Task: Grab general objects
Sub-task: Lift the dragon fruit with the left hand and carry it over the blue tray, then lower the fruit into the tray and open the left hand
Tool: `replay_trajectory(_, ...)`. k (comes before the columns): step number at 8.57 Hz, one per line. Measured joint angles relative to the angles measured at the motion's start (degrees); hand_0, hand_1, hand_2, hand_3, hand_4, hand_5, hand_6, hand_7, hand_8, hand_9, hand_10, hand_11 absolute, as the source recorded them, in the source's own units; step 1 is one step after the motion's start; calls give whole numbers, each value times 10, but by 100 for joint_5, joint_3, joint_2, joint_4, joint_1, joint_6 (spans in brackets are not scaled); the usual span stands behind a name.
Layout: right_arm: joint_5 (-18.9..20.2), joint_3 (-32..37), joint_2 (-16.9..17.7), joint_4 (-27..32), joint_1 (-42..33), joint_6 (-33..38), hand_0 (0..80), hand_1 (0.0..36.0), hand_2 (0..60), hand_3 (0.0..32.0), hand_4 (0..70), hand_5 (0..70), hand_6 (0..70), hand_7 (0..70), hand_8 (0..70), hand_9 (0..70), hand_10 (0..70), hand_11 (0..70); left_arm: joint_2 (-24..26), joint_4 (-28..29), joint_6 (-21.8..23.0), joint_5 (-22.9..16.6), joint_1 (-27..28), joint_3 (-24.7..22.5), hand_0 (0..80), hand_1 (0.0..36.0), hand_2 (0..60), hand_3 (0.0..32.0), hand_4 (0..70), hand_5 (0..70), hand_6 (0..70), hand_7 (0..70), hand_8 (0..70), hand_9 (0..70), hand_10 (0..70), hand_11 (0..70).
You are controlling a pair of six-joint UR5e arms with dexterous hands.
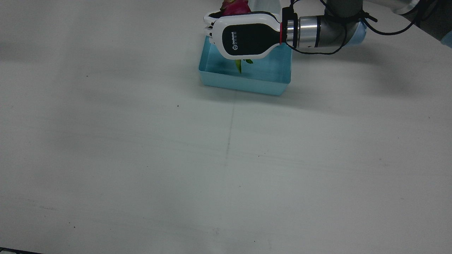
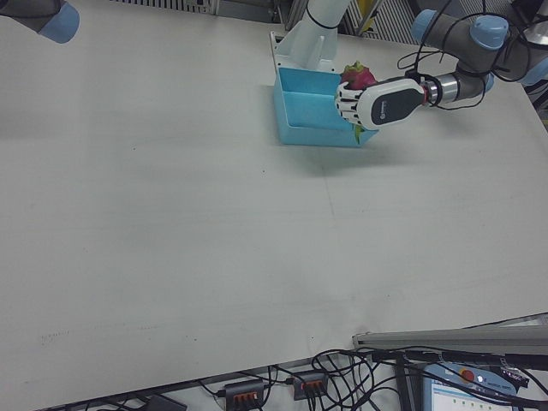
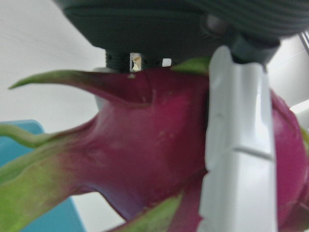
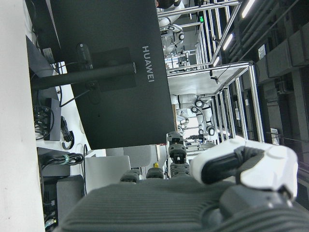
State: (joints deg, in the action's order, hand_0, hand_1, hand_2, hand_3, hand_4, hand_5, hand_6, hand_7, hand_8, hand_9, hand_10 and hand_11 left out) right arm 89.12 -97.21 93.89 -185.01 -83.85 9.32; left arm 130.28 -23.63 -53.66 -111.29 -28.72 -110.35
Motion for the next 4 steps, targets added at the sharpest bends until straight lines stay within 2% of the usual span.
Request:
replay_trajectory(1,0,2,0,0,0,0,0,0,0,0,0,0,0,0,0,0,0,0,-46,343,150,-61,97,14,800,360,600,0,516,700,700,700,700,700,700,700)
replay_trajectory(2,0,2,0,0,0,-3,0,0,0,0,0,0,0,0,0,0,0,0,-170,706,322,-176,122,30,800,360,600,0,352,700,700,700,658,700,443,657)
replay_trajectory(3,0,2,0,0,0,-3,0,0,0,0,0,0,0,0,0,0,0,0,-375,1044,475,-304,109,41,675,360,600,0,251,700,389,581,297,361,156,263)
replay_trajectory(4,0,1,-1,0,0,-2,0,0,0,0,0,0,0,0,0,0,0,0,-685,1365,558,-426,97,45,613,360,600,0,229,601,293,396,204,222,109,192)
